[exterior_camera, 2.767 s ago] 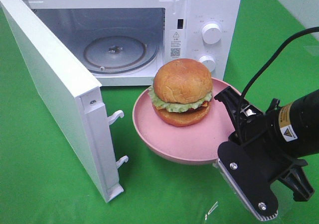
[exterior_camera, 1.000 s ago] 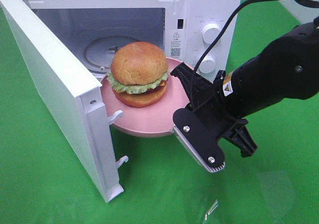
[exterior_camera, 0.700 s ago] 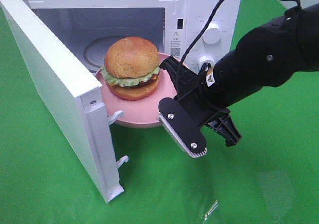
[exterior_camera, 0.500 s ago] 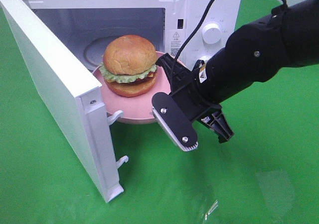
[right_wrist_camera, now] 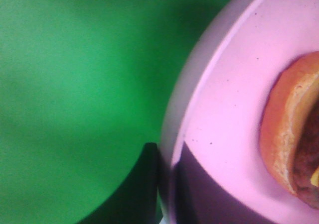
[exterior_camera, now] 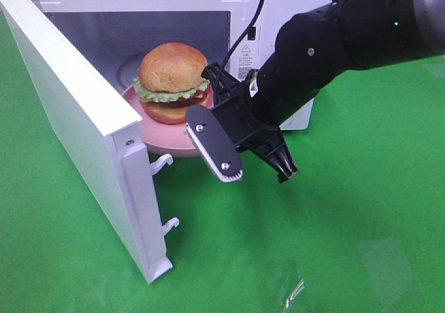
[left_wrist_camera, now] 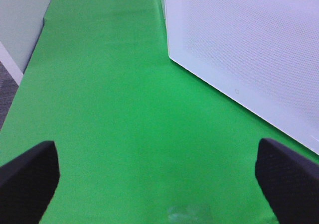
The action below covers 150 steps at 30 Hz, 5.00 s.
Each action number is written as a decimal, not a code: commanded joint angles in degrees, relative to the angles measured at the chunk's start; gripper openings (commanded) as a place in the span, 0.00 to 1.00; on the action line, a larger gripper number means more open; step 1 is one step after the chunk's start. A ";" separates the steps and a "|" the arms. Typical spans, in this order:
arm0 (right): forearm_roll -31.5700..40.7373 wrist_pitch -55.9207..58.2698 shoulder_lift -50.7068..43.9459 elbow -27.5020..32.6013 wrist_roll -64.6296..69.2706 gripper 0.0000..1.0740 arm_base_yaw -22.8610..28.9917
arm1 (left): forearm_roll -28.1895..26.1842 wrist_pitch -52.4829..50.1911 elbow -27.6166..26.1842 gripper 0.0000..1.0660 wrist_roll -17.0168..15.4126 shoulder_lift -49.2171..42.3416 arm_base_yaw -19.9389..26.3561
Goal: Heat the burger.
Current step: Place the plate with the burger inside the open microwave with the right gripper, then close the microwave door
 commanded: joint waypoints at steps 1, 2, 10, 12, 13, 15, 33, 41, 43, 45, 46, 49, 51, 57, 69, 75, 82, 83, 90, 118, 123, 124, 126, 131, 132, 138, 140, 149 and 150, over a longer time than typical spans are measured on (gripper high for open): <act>-0.06 -1.43 1.66 -4.13 1.15 0.00 0.11 | -0.29 -0.86 0.23 0.94 0.11 -1.26 -0.17; -0.06 -1.43 1.66 -4.13 1.15 0.00 0.11 | -0.29 -0.86 0.23 0.94 0.11 -1.26 -0.17; -0.74 0.52 5.96 -10.20 5.44 0.00 0.11 | -0.29 -0.86 0.23 0.94 0.11 -1.26 -0.17; -1.95 1.49 6.99 -11.75 6.88 0.00 0.11 | -0.29 -0.86 0.23 0.94 0.11 -1.26 -0.17; -3.09 1.83 7.91 -13.06 8.88 0.00 0.11 | -0.29 -0.86 0.23 0.94 0.11 -1.26 -0.17; -3.50 1.83 8.37 -13.75 10.08 0.00 0.11 | -0.29 -0.86 0.23 0.94 0.11 -1.26 -0.17; -10.89 6.19 17.70 -29.16 23.95 0.00 1.26 | -0.23 -0.86 0.23 0.94 0.11 -1.26 -0.17; -12.09 7.39 20.74 -33.69 26.18 0.00 1.32 | -0.23 -0.86 0.23 0.94 0.11 -1.26 -0.17; -13.06 8.31 22.23 -35.64 27.44 0.00 1.32 | -0.23 -0.86 0.23 0.94 0.11 -1.26 -0.17; -13.12 8.37 22.52 -36.27 27.73 0.00 1.32 | -0.23 -0.86 0.23 0.94 0.11 -1.26 -0.17; -13.12 8.37 22.52 -36.27 27.73 0.00 1.32 | -0.23 -0.86 0.23 0.94 0.11 -1.26 -0.17; -13.58 9.05 23.78 -38.10 28.07 0.00 1.32 | -0.23 -0.86 0.23 0.94 0.11 -1.26 -0.17; -13.58 9.11 24.52 -38.96 28.07 0.00 1.32 | -0.23 -0.86 0.23 0.94 0.11 -1.26 -0.17; -13.58 9.11 26.24 -41.20 28.07 0.02 1.26 | -0.23 -0.86 0.23 0.94 0.11 -1.26 -0.17; -13.52 8.65 27.50 -42.34 30.48 0.19 1.26 | 0.00 -0.86 0.23 0.94 0.11 -1.26 -0.17; -13.29 9.40 27.50 -42.34 32.14 0.39 1.26 | 0.00 -0.86 0.23 0.94 0.11 -1.26 -0.17; -12.26 13.69 27.04 -42.28 34.26 0.42 1.26 | 0.00 -0.86 0.23 0.94 0.11 -1.26 -0.17; -12.26 13.69 27.04 -42.28 34.26 0.42 1.26 | 0.00 -0.86 0.23 0.94 0.11 -1.26 -0.17; -11.97 16.33 25.55 -41.08 35.64 0.42 1.26 | 0.00 -0.86 0.23 0.94 0.11 -1.26 -0.17; -15.07 0.11 3.72 -8.19 39.94 0.71 1.26 | 0.00 -0.86 0.23 0.94 0.11 -1.26 -0.17; -15.01 -0.80 -1.95 -0.40 45.38 0.71 1.26 | 0.00 -0.86 0.23 0.94 0.11 -1.26 -0.17; -15.01 -0.80 -1.95 -0.40 45.38 0.71 1.26 | 0.00 -0.86 0.23 0.94 0.11 -1.26 -0.17; -15.01 -1.55 -3.61 1.89 48.07 0.71 1.26 | 0.00 -0.86 0.23 0.94 0.11 -1.26 -0.17; -15.01 -1.95 -7.85 7.10 54.89 0.71 1.26 | 0.00 -0.86 0.23 0.94 0.11 -1.26 -0.17; -15.01 -1.89 -9.74 8.82 57.41 0.71 1.26 | 0.00 -0.86 0.23 0.94 0.11 -1.26 -0.17; -15.01 -1.60 -14.44 12.95 64.11 0.71 1.26 | 0.00 -0.86 0.23 0.94 0.11 -1.26 -0.17; -14.90 -1.49 -16.27 14.27 66.81 0.71 1.26 | 0.00 -0.86 0.23 0.94 0.11 -1.26 -0.17; -13.01 -0.17 -25.10 18.51 82.56 0.71 1.26 | 0.00 -0.86 0.23 0.94 0.11 -1.26 -0.17; -12.78 1.60 -26.76 18.68 84.45 0.71 1.26 | 0.00 -0.86 0.23 0.94 0.11 -1.26 -0.17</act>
